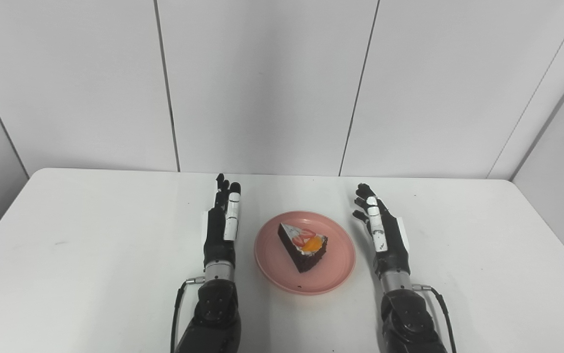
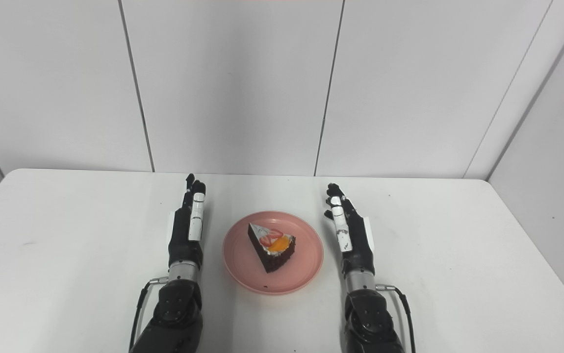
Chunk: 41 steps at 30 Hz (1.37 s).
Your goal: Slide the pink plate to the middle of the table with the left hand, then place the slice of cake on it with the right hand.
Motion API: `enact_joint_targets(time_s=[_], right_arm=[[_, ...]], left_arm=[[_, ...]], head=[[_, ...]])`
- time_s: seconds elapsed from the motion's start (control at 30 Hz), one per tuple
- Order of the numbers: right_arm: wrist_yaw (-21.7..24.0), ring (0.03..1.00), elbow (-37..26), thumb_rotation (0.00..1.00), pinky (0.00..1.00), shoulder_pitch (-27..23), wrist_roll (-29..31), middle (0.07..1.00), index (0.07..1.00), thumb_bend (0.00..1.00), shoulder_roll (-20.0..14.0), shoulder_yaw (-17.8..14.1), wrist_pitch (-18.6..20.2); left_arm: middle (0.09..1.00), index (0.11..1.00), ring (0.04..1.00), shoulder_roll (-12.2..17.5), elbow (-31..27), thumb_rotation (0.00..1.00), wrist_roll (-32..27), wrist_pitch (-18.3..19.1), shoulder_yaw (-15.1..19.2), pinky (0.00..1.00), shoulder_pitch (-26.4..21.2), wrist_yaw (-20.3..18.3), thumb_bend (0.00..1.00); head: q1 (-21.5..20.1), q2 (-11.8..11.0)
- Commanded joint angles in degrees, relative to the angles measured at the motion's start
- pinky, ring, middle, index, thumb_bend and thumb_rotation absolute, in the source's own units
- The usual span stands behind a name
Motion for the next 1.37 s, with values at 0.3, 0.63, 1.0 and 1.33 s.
enact_joint_targets(time_s=[0.3, 0.63, 1.0, 1.33], right_arm=[[-0.2, 0.881, 0.1, 1.0, 0.84, -0.8, -0.8, 0.879, 0.835, 0.78, 0.6, 0.2, -0.7], [2.1, 0.923, 0.2, 1.0, 0.91, -0.6, 1.5, 0.911, 0.865, 0.77, 0.6, -0.1, -1.7], [6.4, 0.99, 0.9, 1.0, 1.0, -0.8, 5.8, 0.98, 0.886, 0.88, 0.6, -0.8, -0.9], [5.0, 0.988, 0.4, 1.0, 1.0, -1.3, 4.2, 0.963, 0.903, 0.84, 0.1, -0.5, 1.5]], left_arm=[[1.0, 1.0, 1.0, -0.1, 1.9, 0.95, -0.5, 0.2, 0.0, 1.0, 3.3, -1.9, 0.66], [1.0, 1.0, 1.0, -0.1, 0.5, 0.97, -1.1, 1.7, 0.0, 1.0, 3.8, -3.3, 0.63], [1.0, 1.0, 1.0, 0.1, 1.1, 0.97, -1.0, 2.5, -0.5, 1.0, 3.5, -3.3, 0.63], [1.0, 1.0, 1.0, 0.1, 1.4, 0.99, -0.8, 2.5, -0.9, 1.0, 3.3, -3.4, 0.63]], head=[[-0.3, 0.1], [-0.5, 0.3], [-0.5, 0.2], [-0.4, 0.1]])
